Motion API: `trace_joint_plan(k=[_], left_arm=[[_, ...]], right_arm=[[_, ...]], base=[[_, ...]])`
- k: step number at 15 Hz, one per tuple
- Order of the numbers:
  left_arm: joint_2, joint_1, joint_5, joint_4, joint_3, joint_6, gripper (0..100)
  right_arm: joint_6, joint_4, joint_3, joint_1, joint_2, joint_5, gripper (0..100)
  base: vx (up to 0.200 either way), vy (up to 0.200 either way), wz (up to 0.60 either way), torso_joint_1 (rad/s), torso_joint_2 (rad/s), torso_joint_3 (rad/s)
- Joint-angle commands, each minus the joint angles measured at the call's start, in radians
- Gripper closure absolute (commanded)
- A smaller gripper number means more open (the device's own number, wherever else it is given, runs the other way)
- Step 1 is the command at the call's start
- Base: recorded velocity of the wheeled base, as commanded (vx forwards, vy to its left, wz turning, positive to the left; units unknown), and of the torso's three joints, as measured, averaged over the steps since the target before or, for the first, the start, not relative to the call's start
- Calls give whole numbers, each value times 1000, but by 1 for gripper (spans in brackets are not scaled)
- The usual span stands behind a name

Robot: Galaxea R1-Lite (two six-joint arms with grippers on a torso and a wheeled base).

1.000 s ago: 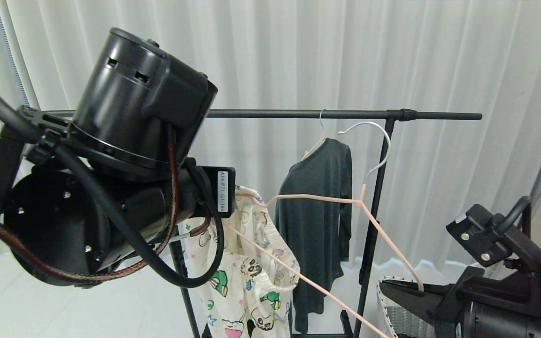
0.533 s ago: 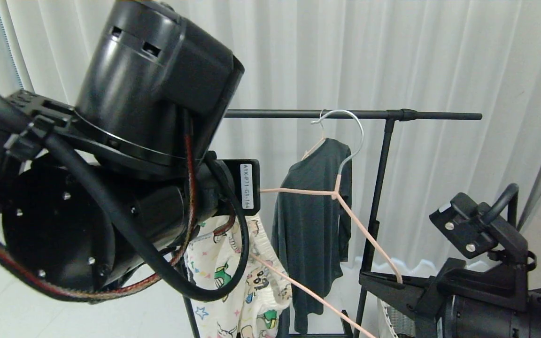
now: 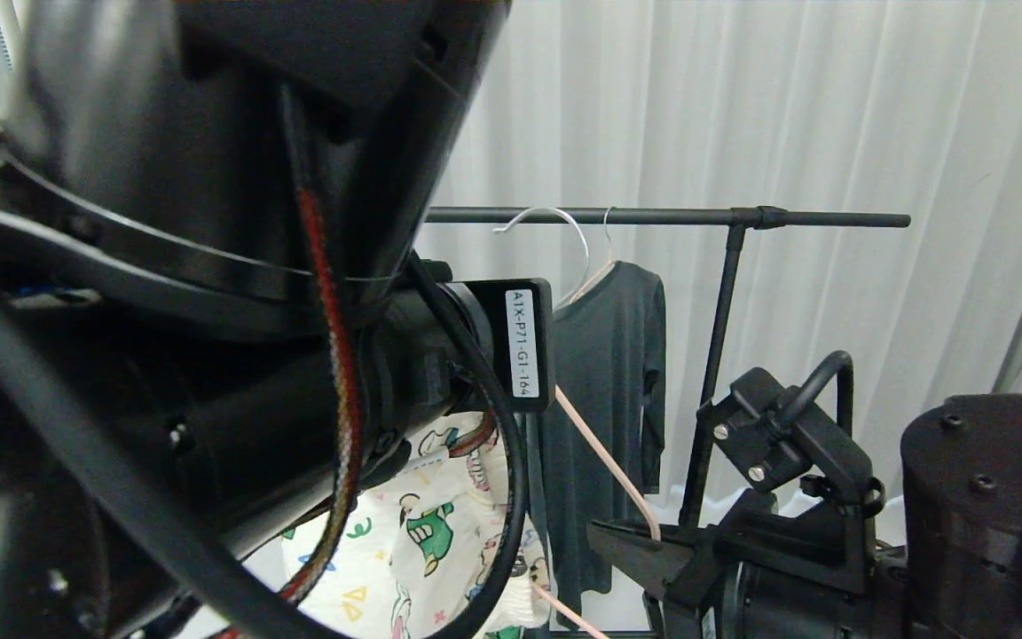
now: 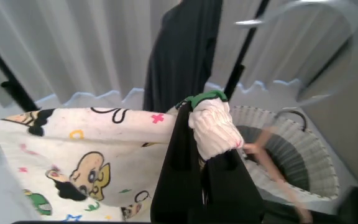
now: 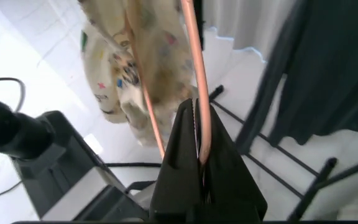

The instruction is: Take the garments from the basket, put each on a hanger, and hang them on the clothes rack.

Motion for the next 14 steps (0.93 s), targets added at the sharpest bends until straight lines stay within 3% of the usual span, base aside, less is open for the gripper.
trace_joint_plan(k=[1,8,11,12,14], left_arm=[[-7,-5,0,0,-1,0,100],[-19,-2,-2,2,16,0,100],[-31,-2,-5,2,18,0,100],[-36,-3,-5,0,15,1,0],[-47,-5,-5,2,16,1,0]], right_arm=[[-1,-16,-10,7,37,-9,100],[7,-75,-2,6,19,-137,100],[5,-105,-2,6,19,-153,100],[4,-115,-2,6,19,-153,100],[-1,-144,-2,4,19,-164,100]], base=[[0,0,0,0,0,0],[0,0,0,0,0,0],[0,0,0,0,0,0],[0,0,0,0,0,0],[0,0,0,0,0,0]])
